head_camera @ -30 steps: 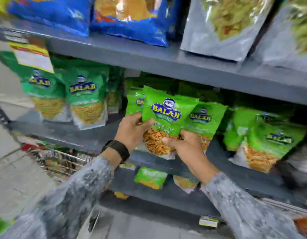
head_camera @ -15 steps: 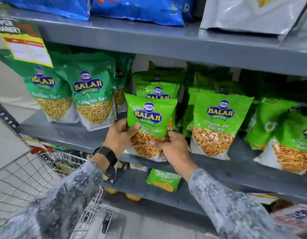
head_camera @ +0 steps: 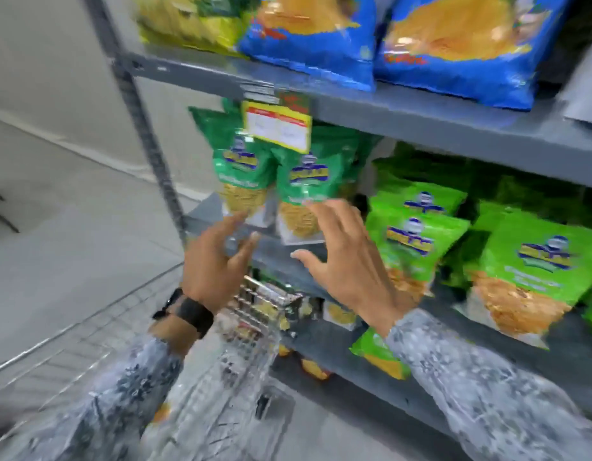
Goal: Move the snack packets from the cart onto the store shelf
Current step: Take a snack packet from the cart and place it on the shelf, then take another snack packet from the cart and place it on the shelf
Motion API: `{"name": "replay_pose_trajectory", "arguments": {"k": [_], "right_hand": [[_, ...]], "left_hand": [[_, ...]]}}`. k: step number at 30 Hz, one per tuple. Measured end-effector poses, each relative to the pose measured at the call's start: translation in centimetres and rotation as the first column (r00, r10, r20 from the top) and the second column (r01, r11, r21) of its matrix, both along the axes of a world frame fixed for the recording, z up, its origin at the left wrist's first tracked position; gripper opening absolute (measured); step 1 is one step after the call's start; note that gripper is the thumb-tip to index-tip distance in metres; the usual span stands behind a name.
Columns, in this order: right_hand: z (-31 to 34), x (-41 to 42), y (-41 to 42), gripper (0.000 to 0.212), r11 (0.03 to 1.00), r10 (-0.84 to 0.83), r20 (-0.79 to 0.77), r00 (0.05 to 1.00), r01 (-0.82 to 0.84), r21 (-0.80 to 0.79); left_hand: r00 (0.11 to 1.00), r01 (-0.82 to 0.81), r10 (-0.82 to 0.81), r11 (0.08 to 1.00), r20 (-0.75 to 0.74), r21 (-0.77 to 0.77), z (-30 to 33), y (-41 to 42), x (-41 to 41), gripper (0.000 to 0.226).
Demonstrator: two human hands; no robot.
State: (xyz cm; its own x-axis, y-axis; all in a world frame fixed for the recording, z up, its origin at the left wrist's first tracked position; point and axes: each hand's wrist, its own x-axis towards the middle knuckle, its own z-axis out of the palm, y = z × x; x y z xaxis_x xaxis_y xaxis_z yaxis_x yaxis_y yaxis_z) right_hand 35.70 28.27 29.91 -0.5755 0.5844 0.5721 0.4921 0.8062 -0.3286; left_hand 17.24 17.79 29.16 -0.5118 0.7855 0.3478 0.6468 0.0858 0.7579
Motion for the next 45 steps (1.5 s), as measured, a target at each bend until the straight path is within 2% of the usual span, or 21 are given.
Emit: {"name": "replay_pose_trajectory", "arguments": {"k": [1,3,5,7,9,11,14,17,19,22,24,25,27,29,34,37,38,39,41,43,45], "right_hand": [[-0.3,-3.2,-0.8,0.068,0.997,0.075,0.046,0.996,-0.075,-0.001],[-1.9,-9.1,-2.7,0.070,0.982,0.183,0.150,0.972,-0.175,-0.064],[-5.1,-14.4,-4.9,0.073,0.953,0.277,0.230,0.933,-0.235,-0.194],[-9.6,-18.8,-6.9,0.077,0.904,0.368,0.297,0.881,-0.264,-0.338],[-14.8,-22.3,-8.6,0.081,0.844,0.438,0.366,0.821,-0.236,-0.481],[-20.1,-25.0,-9.7,0.088,0.760,0.507,0.418,0.754,-0.163,-0.629],[-27.6,-28.2,-10.7,0.093,0.632,0.600,0.465,0.651,-0.028,-0.775],[-33.5,-30.6,-11.5,0.083,0.536,0.621,0.487,0.614,0.121,-0.835],[-36.8,-31.7,-12.1,0.076,0.533,0.633,0.526,0.568,0.173,-0.828],[-40.1,-32.8,-13.2,0.062,0.559,0.644,0.586,0.492,0.220,-0.799],[-41.6,-33.2,-13.9,0.059,0.578,0.609,0.616,0.499,0.253,-0.776],[-41.9,-33.3,-14.2,0.058,0.593,0.584,0.632,0.510,0.264,-0.761],[-42.5,-33.6,-14.6,0.051,0.606,0.538,0.645,0.543,0.283,-0.743],[-42.9,-33.7,-14.7,0.032,0.585,0.510,0.634,0.582,0.305,-0.751],[-41.7,-32.1,-13.8,0.026,0.394,0.455,0.483,0.749,0.317,-0.863],[-37.5,-30.4,-12.3,0.025,0.389,0.432,0.418,0.799,0.253,-0.886],[-35.7,-30.0,-11.8,0.023,0.393,0.424,0.391,0.817,0.223,-0.892],[-33.9,-29.4,-11.3,0.022,0.395,0.407,0.352,0.843,0.185,-0.900],[-28.7,-27.1,-10.1,0.021,0.398,0.337,0.238,0.911,0.091,-0.913],[-23.4,-24.0,-9.2,0.015,0.414,0.249,0.107,0.962,-0.006,-0.910],[-17.6,-19.4,-8.1,0.016,0.468,0.130,-0.045,0.990,-0.101,-0.878]], "left_hand": [[0.991,-0.090,0.087,0.996,-0.103,-0.022,-0.4,-2.2,-2.3,0.044],[0.964,-0.222,0.201,0.969,-0.173,-0.111,-2.6,-6.1,-6.5,0.042],[0.953,-0.302,0.291,0.919,-0.078,-0.252,-6.0,-9.9,-10.4,0.042],[0.909,-0.321,0.395,0.867,0.133,-0.381,-10.2,-13.0,-13.9,0.043],[0.789,-0.349,0.524,0.812,0.321,-0.467,-15.2,-15.8,-16.6,0.043],[0.635,-0.374,0.634,0.752,0.441,-0.543,-20.1,-18.1,-18.2,0.043],[0.431,-0.361,0.751,0.651,0.499,-0.668,-27.4,-20.4,-19.8,0.041],[0.267,-0.265,0.808,0.586,0.525,-0.766,-32.9,-21.4,-20.3,0.041],[0.257,-0.182,0.819,0.563,0.514,-0.806,-35.7,-21.3,-20.1,0.042],[0.323,-0.095,0.828,0.510,0.458,-0.855,-39.4,-20.4,-19.2,0.044],[0.419,-0.080,0.815,0.472,0.400,-0.878,-40.8,-19.8,-18.9,0.044],[0.438,-0.108,0.819,0.458,0.371,-0.882,-41.2,-19.6,-19.0,0.043],[0.443,-0.123,0.828,0.437,0.345,-0.891,-42.0,-19.2,-19.5,0.042],[0.438,-0.147,0.834,0.435,0.336,-0.888,-42.1,-18.9,-19.8,0.042],[0.267,-0.199,0.844,0.521,0.465,-0.830,-40.8,-19.1,-18.9,0.043],[0.126,-0.340,0.789,0.603,0.601,-0.721,-36.8,-18.6,-17.1,0.044],[0.105,-0.374,0.759,0.629,0.643,-0.682,-34.8,-18.3,-16.5,0.045],[0.108,-0.412,0.719,0.661,0.687,-0.627,-32.9,-18.0,-16.0,0.040],[0.198,-0.430,0.615,0.754,0.763,-0.496,-28.1,-16.7,-14.7,0.006],[0.267,-0.435,0.486,0.832,0.832,-0.346,-23.0,-15.4,-13.4,0.013],[0.367,-0.386,0.360,0.898,0.858,-0.211,-17.2,-13.4,-10.8,0.007]]}}
